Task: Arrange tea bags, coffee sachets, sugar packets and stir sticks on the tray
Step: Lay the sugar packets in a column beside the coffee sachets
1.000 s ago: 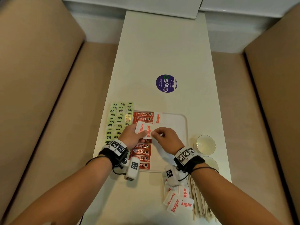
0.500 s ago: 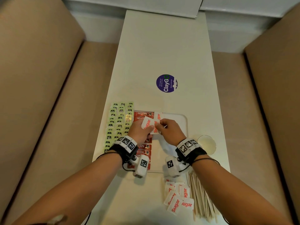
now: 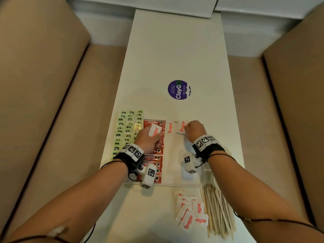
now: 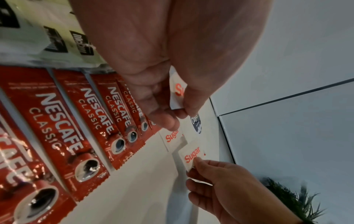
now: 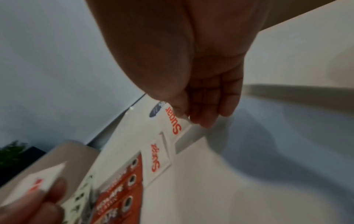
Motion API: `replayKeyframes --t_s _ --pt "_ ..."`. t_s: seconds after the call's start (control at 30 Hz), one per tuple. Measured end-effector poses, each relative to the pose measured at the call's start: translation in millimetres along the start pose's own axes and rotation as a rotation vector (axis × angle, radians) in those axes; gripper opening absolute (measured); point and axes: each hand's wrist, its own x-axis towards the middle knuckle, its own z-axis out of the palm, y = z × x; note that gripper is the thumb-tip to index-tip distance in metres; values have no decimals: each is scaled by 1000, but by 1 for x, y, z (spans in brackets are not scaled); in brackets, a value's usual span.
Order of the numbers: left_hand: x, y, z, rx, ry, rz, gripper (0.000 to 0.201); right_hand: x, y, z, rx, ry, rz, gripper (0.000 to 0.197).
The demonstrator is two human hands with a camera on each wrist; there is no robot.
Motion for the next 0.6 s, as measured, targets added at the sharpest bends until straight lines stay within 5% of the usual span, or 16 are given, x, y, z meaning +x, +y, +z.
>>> replayKeyframes --t_s 0.6 --pt "-5 -14 -6 10 19 -43 11 13 -8 11 -148 -13 31 17"
